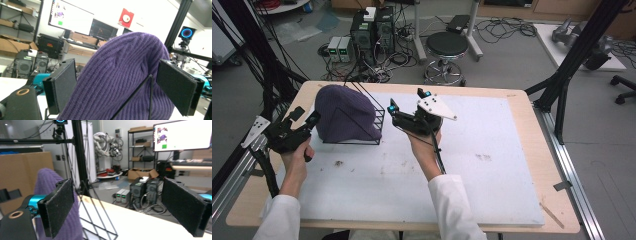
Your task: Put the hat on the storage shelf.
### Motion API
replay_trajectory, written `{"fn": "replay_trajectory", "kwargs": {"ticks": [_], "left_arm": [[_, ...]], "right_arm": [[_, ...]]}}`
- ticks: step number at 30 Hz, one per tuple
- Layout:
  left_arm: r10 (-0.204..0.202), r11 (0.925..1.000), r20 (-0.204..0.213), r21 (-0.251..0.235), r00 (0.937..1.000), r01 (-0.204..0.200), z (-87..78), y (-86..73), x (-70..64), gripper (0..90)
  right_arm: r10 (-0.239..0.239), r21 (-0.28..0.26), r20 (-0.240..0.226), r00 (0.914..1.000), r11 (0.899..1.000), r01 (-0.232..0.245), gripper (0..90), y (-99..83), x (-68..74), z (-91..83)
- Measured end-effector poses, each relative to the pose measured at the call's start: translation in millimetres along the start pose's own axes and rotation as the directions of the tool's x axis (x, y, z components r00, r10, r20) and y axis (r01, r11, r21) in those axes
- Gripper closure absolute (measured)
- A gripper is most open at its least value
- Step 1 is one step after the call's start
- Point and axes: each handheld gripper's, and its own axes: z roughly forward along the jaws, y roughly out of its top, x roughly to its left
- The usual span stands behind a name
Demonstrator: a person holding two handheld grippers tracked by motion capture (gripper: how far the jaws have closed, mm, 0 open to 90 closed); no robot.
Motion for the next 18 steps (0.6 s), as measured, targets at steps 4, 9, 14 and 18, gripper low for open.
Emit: {"fn": "replay_trajectory", "kwargs": {"ticks": [4, 9, 14, 18], "left_arm": [[-0.004, 0.9998, -0.008, -0.017, 1.0, 0.003, -0.5, 0.8, -0.4, 17.0], [0.009, 0.9996, -0.018, -0.027, 0.9998, -0.01, -1.8, 1.8, -2.7, 17.5], [0.022, 0.9991, -0.024, -0.035, 0.9995, -0.023, -2.0, 3.0, -5.9, 17.6], [0.031, 0.9985, -0.025, -0.044, 0.9992, -0.032, -4.1, 5.7, -8.7, 17.6]], "right_arm": [[-0.014, -0.024, 0.022, 0.9997, 1.0, 0.014, 10.8, 2.2, -8.9, -8.1], [-0.022, -0.05, 0.082, 0.9964, 0.998, 0.026, 10.8, 9.0, -30.0, -27.7], [-0.021, -0.069, 0.111, 0.9936, 0.997, 0.029, 10.8, 14.3, -44.4, -47.0], [-0.036, -0.058, 0.149, 0.9882, 0.997, 0.045, 10.8, 14.5, -60.5, -67.0]]}}
